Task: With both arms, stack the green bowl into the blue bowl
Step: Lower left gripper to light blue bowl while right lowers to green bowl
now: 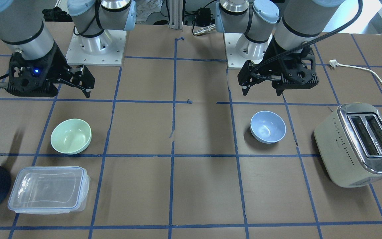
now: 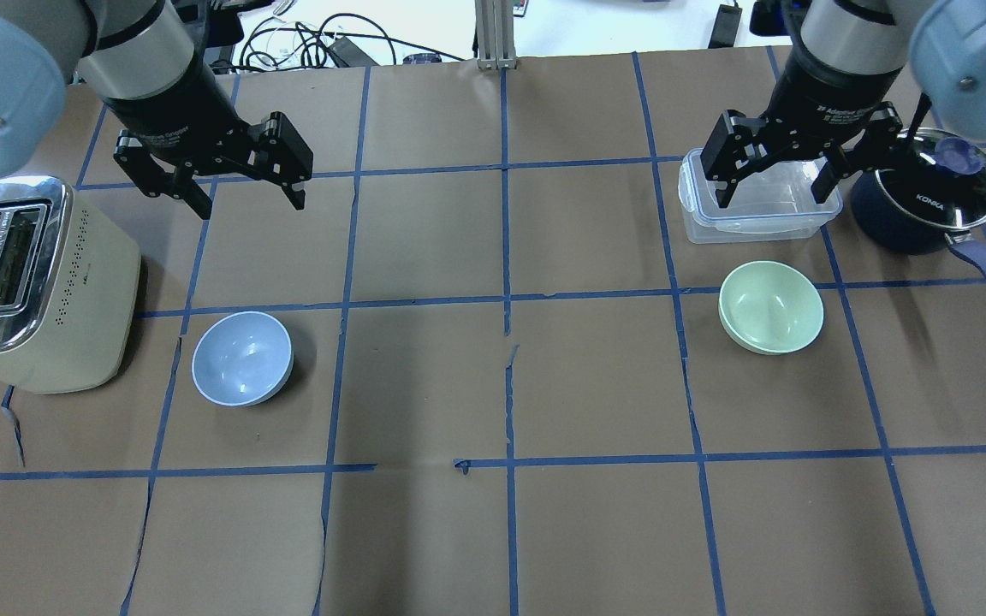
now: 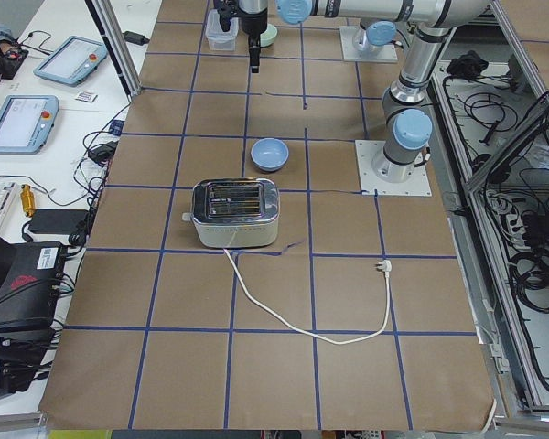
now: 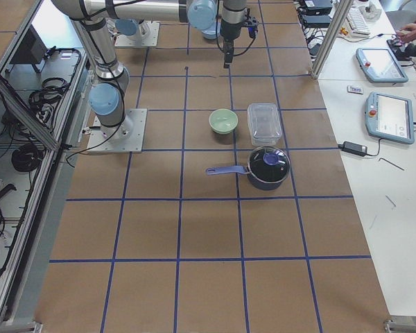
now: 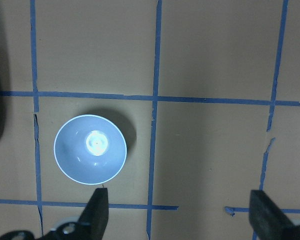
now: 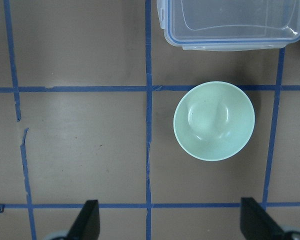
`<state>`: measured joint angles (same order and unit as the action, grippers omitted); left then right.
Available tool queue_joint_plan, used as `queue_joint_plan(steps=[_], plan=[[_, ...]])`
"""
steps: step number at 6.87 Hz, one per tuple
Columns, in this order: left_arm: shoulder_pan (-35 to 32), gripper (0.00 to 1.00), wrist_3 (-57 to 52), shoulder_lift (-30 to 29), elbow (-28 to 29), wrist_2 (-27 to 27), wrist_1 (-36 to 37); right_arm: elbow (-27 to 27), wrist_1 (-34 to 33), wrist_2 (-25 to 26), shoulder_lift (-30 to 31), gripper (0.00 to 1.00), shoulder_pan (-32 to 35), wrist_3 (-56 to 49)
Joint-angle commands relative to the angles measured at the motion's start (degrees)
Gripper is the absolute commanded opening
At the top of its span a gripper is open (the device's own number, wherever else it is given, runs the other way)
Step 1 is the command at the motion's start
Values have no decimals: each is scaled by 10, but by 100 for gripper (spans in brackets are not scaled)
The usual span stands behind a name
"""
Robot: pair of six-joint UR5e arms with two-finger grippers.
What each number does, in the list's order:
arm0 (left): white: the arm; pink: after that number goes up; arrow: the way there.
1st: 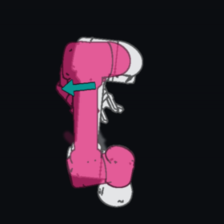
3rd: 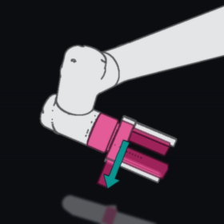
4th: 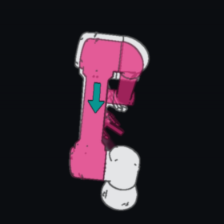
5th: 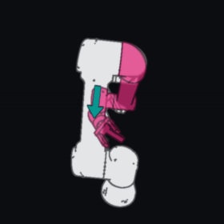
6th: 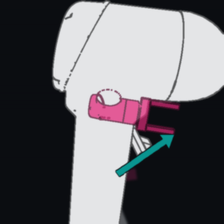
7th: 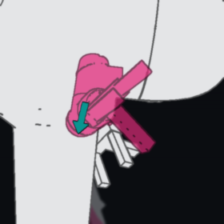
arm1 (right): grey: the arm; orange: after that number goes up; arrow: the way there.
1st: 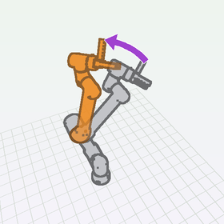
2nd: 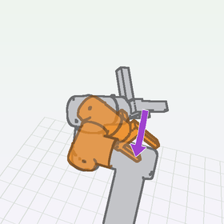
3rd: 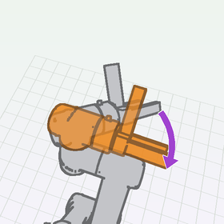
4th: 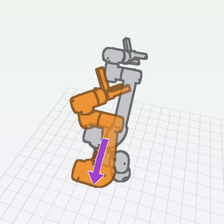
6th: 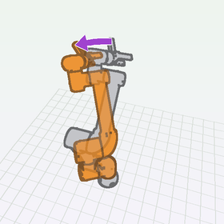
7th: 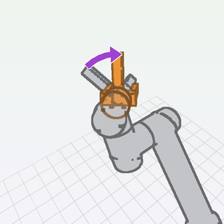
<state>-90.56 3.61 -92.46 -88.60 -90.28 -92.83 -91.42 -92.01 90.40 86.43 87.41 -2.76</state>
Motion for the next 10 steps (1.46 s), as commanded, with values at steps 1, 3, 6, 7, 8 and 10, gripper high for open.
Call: queue_joint_plan(steps=[1, 3, 6, 7, 8, 10], plan=[[11, 100, -24, -2, -67, -2, 13, -98, -139, 10, -17, 100, -4, 4], [14, 100, -29, -16, -119, -41, 52, -161, -222, 7, -24, 100, -20, -1], [36, 100, -75, -44, -237, -77, 195, -172, -232, 7, -69, 100, -35, -1], [39, 100, -97, -67, -273, -78, 264, -172, -233, 7, -85, 100, -35, -1], [40, 100, -107, -87, -287, -78, 292, -172, -232, 7, -100, 100, -35, -1], [39, 43, -118, -111, -285, -77, 295, -173, -233, 8, -121, 100, -36, -1]])
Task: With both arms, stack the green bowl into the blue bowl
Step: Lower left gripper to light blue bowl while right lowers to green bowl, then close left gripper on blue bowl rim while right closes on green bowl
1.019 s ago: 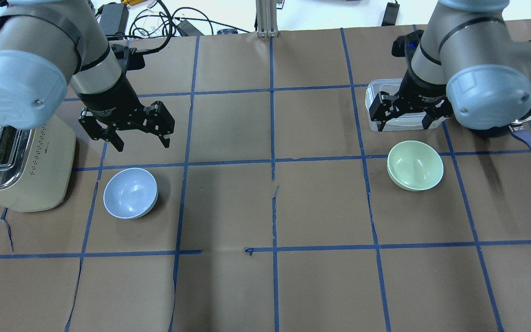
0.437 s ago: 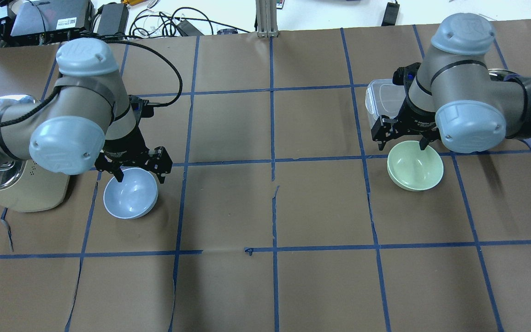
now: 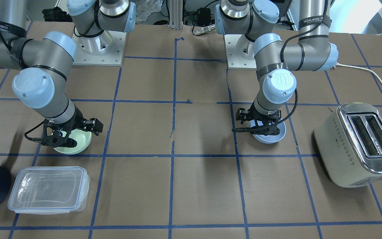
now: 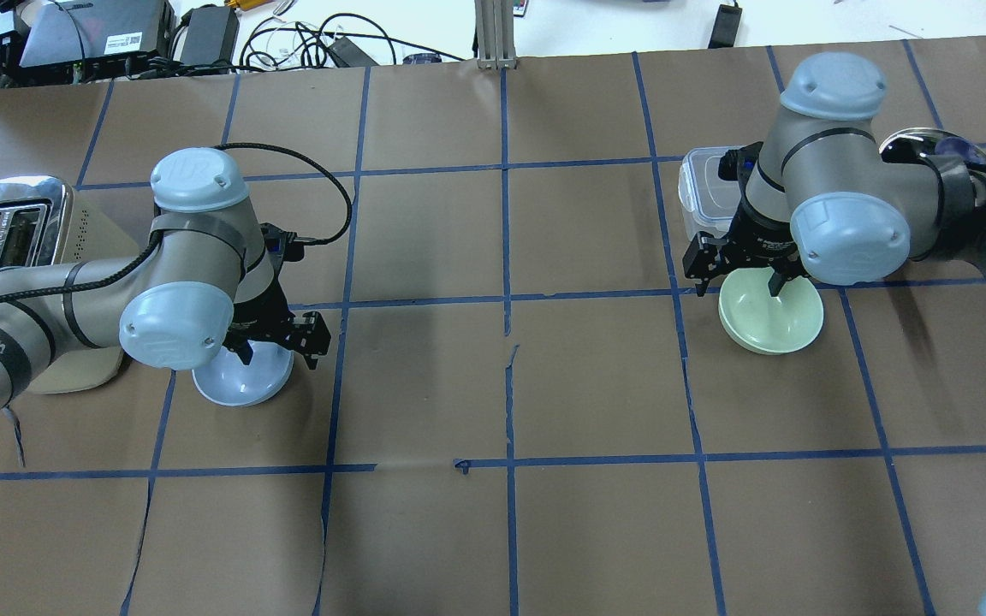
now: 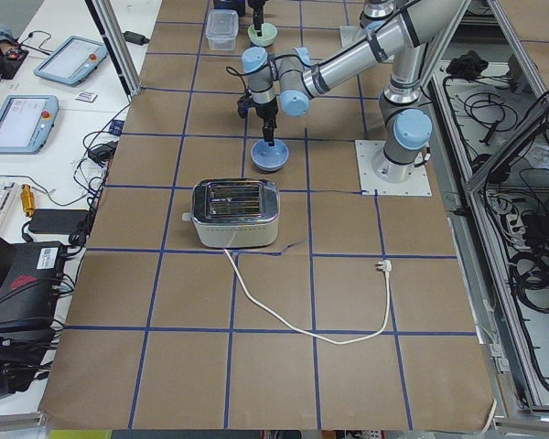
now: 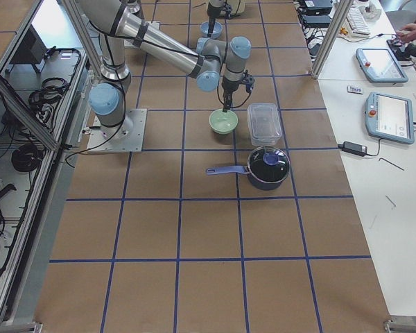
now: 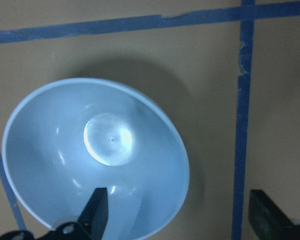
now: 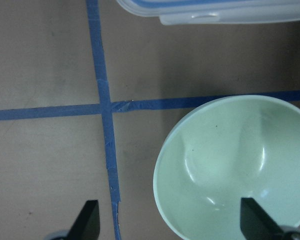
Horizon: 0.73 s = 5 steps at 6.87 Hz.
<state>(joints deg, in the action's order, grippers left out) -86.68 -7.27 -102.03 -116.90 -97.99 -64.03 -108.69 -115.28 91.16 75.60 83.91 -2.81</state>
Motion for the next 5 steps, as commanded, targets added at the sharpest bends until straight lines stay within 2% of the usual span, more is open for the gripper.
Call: queue_joint_plan(steps=[1, 4, 5], plan=[[1, 0, -22, -16, 0, -1, 7, 0, 1, 1, -20, 100, -1, 1], [-2, 0, -18, -11, 8, 5, 11, -7, 0, 2, -47, 99, -2, 2], [-15, 0, -6, -9, 19, 16, 4, -12, -4, 2, -49, 89, -4, 2]])
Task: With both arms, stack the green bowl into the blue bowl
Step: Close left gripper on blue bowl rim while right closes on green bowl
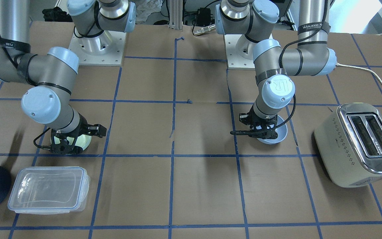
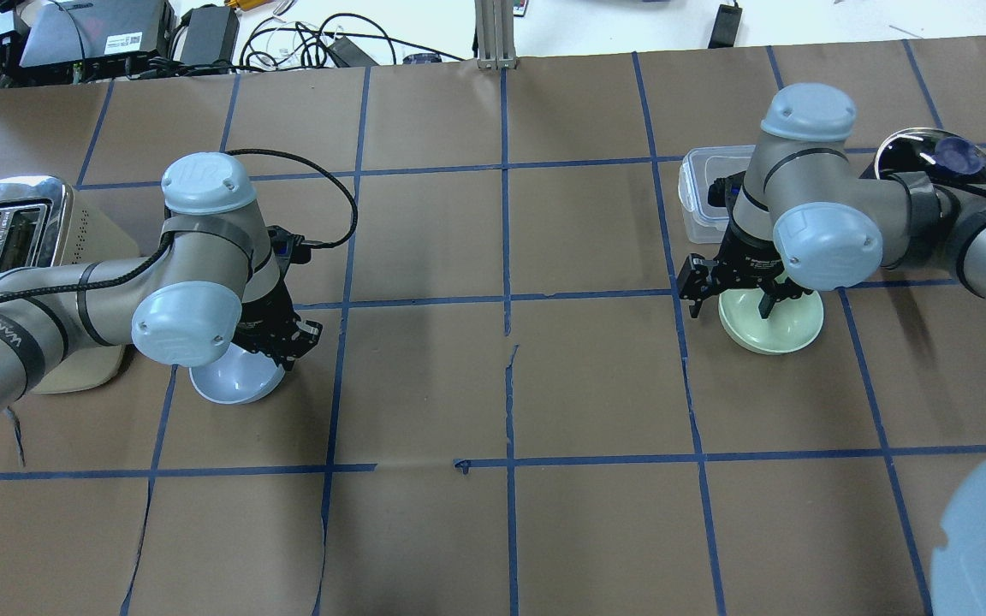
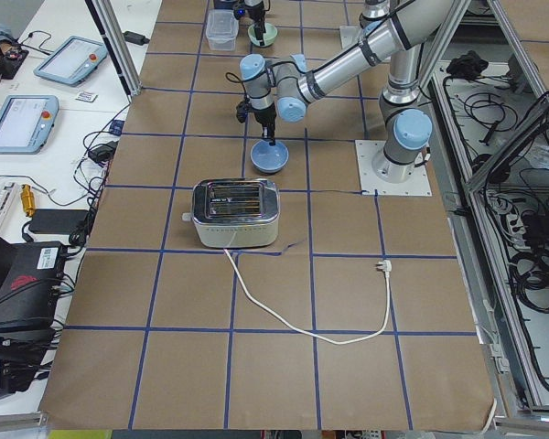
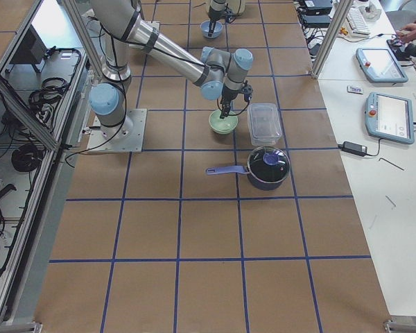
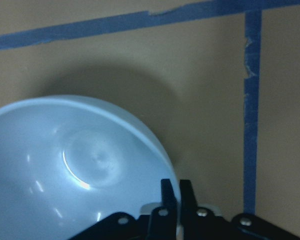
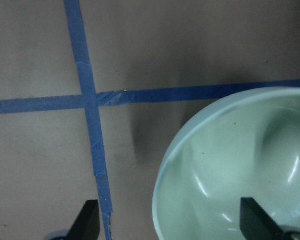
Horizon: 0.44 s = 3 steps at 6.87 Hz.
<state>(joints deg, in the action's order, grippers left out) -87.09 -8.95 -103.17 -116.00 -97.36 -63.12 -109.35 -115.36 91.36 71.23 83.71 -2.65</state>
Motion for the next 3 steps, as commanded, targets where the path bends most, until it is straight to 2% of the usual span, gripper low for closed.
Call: queue_joint_plan(steps=[1, 2, 3], plan=[[-27, 0, 52, 1, 30, 41, -10, -8, -6, 2, -6, 67, -18, -2], [-62, 0, 103, -2, 58, 47, -30, -10, -5, 1, -6, 32, -27, -2], [-105, 0, 162, -5, 85, 71, -33, -7, -1, 1, -4, 6, -27, -1]])
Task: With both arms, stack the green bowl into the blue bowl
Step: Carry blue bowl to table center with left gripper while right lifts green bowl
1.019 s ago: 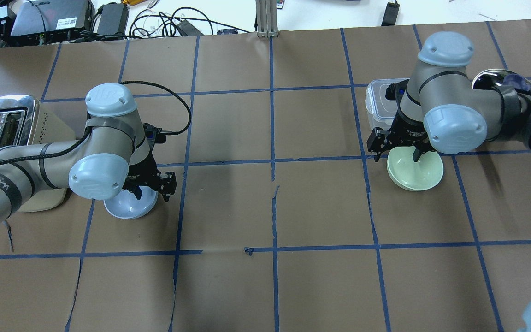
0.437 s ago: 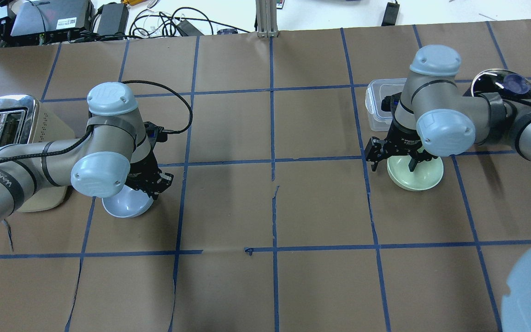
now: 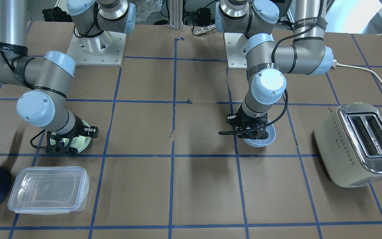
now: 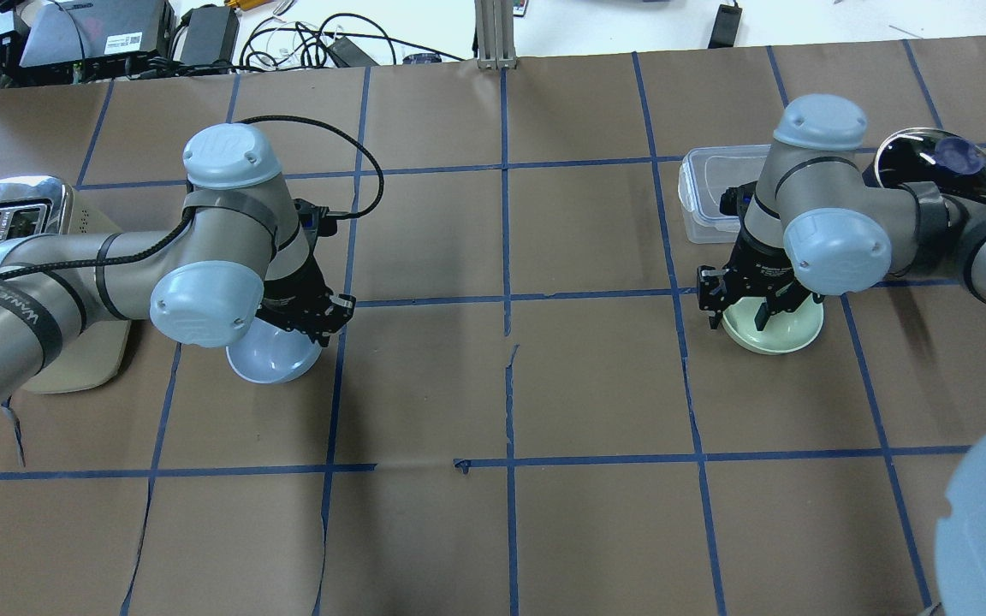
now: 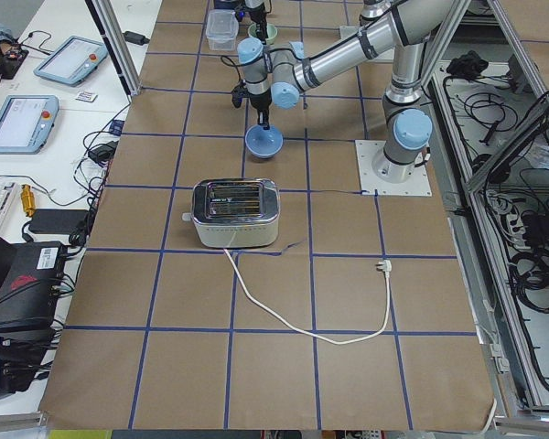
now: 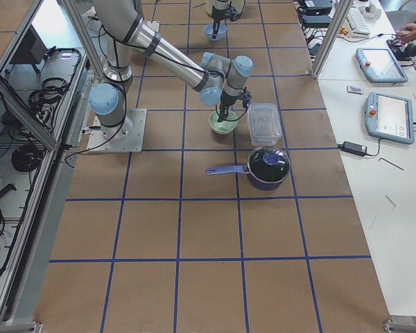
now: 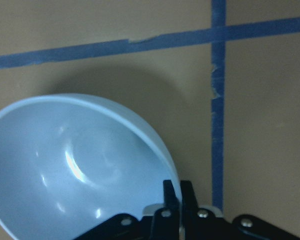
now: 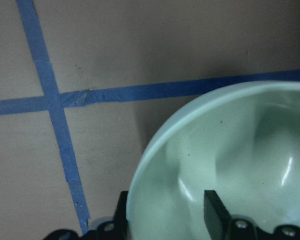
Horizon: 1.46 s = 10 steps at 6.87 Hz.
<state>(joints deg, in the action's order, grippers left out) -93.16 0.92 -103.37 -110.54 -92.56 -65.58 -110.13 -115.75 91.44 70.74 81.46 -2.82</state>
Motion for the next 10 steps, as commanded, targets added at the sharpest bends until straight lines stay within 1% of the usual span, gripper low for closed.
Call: queue_joint_plan(steps=[1, 2, 3, 4, 5, 7, 8, 9, 10], plan=[[-88, 0, 97, -10, 45, 31, -8, 4, 5, -1, 3, 0, -4, 1], [-118, 0, 100, -17, 53, 35, -4, 11, 9, -3, 6, 0, -4, 2], [-148, 0, 106, -29, 61, 63, 1, 32, 37, -5, 7, 0, -4, 2], [-181, 0, 127, -44, 80, 68, 0, 62, 80, -4, 9, 0, -4, 2], [-197, 0, 130, -64, 105, 69, 1, 86, 108, 0, 9, 0, -4, 2], [-210, 0, 129, -114, 155, 69, 46, 109, 121, 1, 11, 0, -4, 4], [-210, 0, 130, -145, 195, 69, 48, 123, 135, 1, 10, 0, -4, 5], [-212, 0, 129, -167, 223, 68, 47, 129, 134, 1, 10, 0, -4, 5], [-217, 0, 131, -179, 223, 65, 47, 129, 134, 2, 10, 0, -4, 6]])
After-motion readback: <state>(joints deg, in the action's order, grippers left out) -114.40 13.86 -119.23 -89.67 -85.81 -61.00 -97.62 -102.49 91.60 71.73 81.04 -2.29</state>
